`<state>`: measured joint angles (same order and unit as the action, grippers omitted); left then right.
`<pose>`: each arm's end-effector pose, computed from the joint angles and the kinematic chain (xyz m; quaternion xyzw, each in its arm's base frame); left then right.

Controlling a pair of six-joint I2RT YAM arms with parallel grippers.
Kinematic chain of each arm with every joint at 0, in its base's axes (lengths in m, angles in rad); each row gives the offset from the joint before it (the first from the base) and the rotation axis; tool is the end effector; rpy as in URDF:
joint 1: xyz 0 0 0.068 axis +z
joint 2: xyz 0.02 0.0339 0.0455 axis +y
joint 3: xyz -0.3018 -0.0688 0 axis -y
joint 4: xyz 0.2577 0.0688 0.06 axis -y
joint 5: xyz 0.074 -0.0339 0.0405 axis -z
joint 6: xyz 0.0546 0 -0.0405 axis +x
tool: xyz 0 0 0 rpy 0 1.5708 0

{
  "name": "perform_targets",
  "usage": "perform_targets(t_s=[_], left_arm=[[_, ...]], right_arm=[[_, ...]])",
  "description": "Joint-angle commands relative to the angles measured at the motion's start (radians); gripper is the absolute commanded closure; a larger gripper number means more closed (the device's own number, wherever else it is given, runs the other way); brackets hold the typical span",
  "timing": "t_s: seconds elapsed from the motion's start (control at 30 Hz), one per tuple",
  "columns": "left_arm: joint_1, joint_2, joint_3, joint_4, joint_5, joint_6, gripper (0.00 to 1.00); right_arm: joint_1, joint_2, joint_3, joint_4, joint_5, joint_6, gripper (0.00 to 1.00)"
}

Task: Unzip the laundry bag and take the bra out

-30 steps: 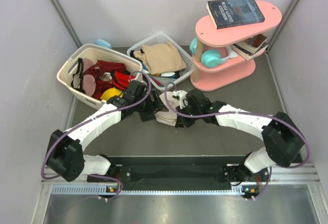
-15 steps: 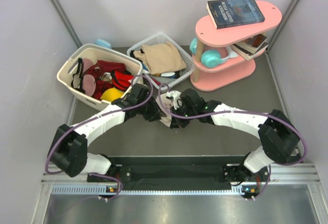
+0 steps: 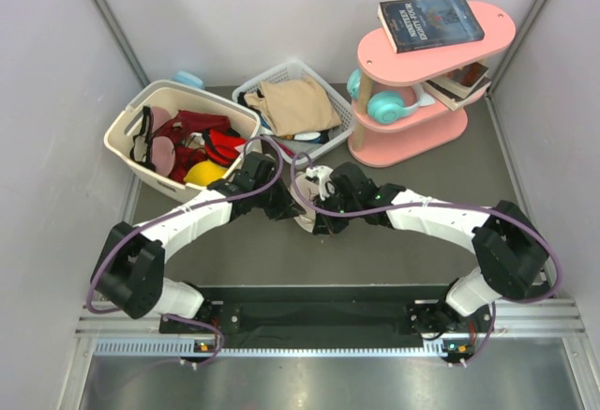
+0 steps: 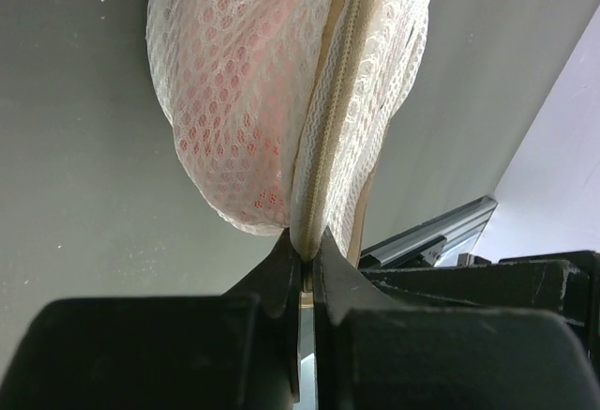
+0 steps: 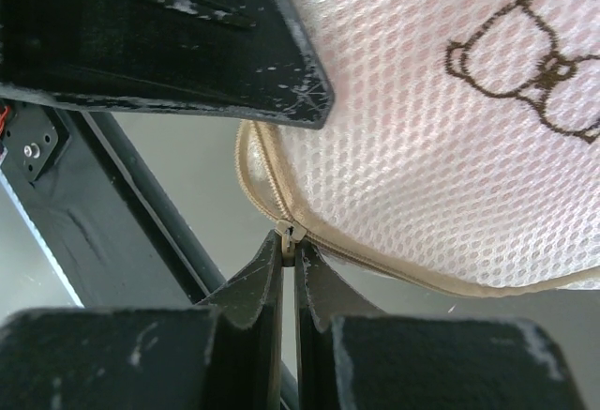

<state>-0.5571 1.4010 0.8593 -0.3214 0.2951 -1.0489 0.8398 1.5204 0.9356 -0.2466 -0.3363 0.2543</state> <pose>0.2486 -0.1736 0.2336 -0.1765 0.9123 -0.3424 0.1388 0.2118 0.2632 0.2299 -0.3232 0.8627 0.3186 0.2231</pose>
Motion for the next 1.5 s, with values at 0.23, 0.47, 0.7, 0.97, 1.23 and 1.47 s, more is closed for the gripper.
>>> perform_targets(t_s=[0.23, 0.47, 0.7, 0.97, 1.23, 1.47], left_arm=[[0.020, -0.033, 0.047, -0.030, -0.022, 0.047, 1.00], [0.026, -0.017, 0.063, -0.015, 0.015, 0.079, 1.00], [0.025, 0.121, 0.202, -0.031, 0.053, 0.217, 1.00], [0.042, 0.228, 0.377, -0.161, -0.013, 0.299, 0.61], [0.042, 0.061, 0.207, -0.196, -0.045, 0.193, 0.22], [0.039, -0.109, 0.046, -0.122, -0.013, 0.046, 0.21]], right_arm=[[-0.125, -0.094, -0.115, 0.056, 0.016, 0.019, 1.00], [-0.157, -0.108, -0.126, 0.056, 0.016, 0.016, 1.00], [-0.136, -0.131, -0.081, 0.017, 0.025, 0.002, 1.00], [-0.081, -0.102, 0.006, 0.033, -0.029, 0.023, 1.00], [-0.025, 0.033, 0.138, 0.012, -0.038, 0.000, 1.00], [0.019, 0.112, 0.221, -0.006, -0.046, -0.024, 1.00]])
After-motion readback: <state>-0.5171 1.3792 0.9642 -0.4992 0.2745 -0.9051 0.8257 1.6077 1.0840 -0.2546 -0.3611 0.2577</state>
